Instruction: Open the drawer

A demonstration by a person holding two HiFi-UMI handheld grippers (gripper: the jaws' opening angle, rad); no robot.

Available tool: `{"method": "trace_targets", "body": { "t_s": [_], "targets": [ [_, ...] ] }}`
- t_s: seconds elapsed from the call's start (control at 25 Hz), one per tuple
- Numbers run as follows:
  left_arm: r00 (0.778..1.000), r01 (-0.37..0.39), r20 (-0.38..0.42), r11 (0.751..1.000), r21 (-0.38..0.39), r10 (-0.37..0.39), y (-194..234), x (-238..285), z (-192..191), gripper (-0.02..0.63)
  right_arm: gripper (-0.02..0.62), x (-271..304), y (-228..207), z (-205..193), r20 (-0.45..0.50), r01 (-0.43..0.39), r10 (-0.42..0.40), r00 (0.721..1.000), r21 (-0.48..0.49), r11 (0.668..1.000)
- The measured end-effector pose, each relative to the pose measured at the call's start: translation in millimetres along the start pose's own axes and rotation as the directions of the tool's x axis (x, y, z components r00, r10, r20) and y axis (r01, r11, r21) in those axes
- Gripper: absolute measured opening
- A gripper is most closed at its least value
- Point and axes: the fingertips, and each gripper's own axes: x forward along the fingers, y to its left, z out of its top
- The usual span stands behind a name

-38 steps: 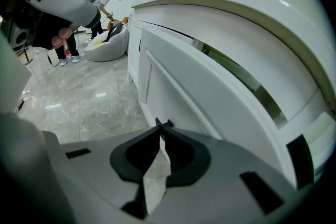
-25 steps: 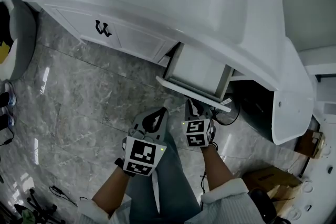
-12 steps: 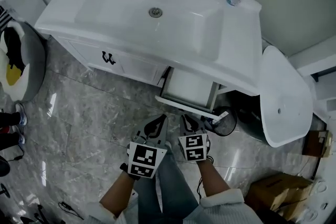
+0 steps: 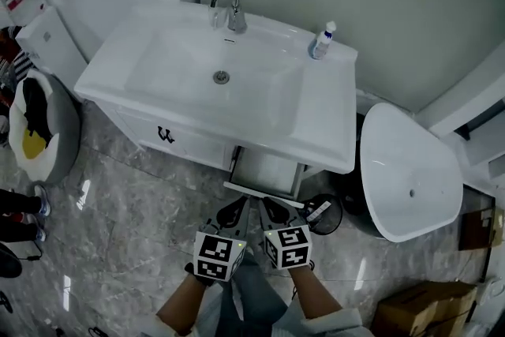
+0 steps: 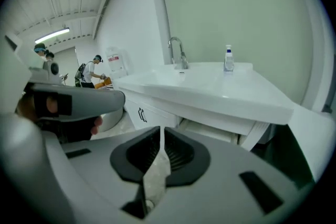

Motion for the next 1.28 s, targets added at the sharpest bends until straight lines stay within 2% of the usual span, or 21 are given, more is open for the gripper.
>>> {"method": "trace_targets", "body": {
  "t_s": [0.2,0.36,0.6,0.76,0.92,1.08,1.28],
  "targets": [
    [0.998,0.006,0.064,1.000,-0.010,-0.005,-22,-15,47,0.017,0.019,-46,4,50,0.090,-0.072,0.068,0.994,0.042,0.997],
    [0.993,0.009,0.118,1.000,0.012,-0.011,-46,-30,85,0.017,0.012,-87,9,94,0.196,-0.105,0.103,0.975,0.001,0.994],
    [0.986,0.040,0.158,0.997,0.067,-0.050,-84,-53,123,0.017,0.011,-147,17,146,0.351,-0.154,0.146,0.925,-0.006,0.988],
    [0.974,0.069,0.211,0.994,0.089,-0.087,-108,-70,151,0.017,0.011,-187,23,172,0.426,-0.168,0.164,0.890,-0.028,0.985],
    [0.959,0.102,0.253,0.989,0.111,-0.127,-127,-85,172,0.017,0.010,-213,28,183,0.447,-0.173,0.173,0.878,-0.040,0.984],
    [0.952,0.145,0.256,0.983,0.108,-0.169,-134,-85,181,0.017,0.009,-220,25,189,0.454,-0.178,0.169,0.875,-0.023,0.984],
    [0.946,0.160,0.263,0.977,0.140,-0.192,-132,-85,188,0.017,0.009,-217,24,191,0.450,-0.171,0.156,0.879,-0.009,0.985]
  ]
}}
